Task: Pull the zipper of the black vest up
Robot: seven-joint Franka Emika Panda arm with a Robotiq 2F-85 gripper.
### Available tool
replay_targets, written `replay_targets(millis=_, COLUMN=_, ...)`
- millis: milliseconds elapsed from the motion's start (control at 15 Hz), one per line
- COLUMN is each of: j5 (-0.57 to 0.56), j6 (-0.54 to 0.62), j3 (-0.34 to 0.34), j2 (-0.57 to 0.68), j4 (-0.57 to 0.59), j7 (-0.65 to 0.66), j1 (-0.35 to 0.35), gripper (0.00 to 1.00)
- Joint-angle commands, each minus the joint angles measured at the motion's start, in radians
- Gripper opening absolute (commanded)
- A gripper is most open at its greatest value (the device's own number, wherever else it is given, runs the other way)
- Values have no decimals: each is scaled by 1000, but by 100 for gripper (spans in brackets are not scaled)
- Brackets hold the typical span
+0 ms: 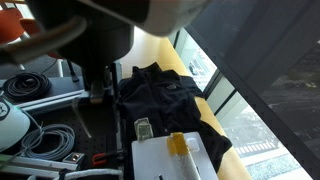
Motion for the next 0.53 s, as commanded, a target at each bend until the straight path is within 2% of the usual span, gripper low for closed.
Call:
replay_targets(millis=0, j5=33, j6=123, j3=45, j2=91, j4=6, j7=18, j1=28, gripper=100)
replay_targets(millis=467, j5=85, j6=393, j3=165, j2=341, j4=44, j7=97, j1=120, gripper=100)
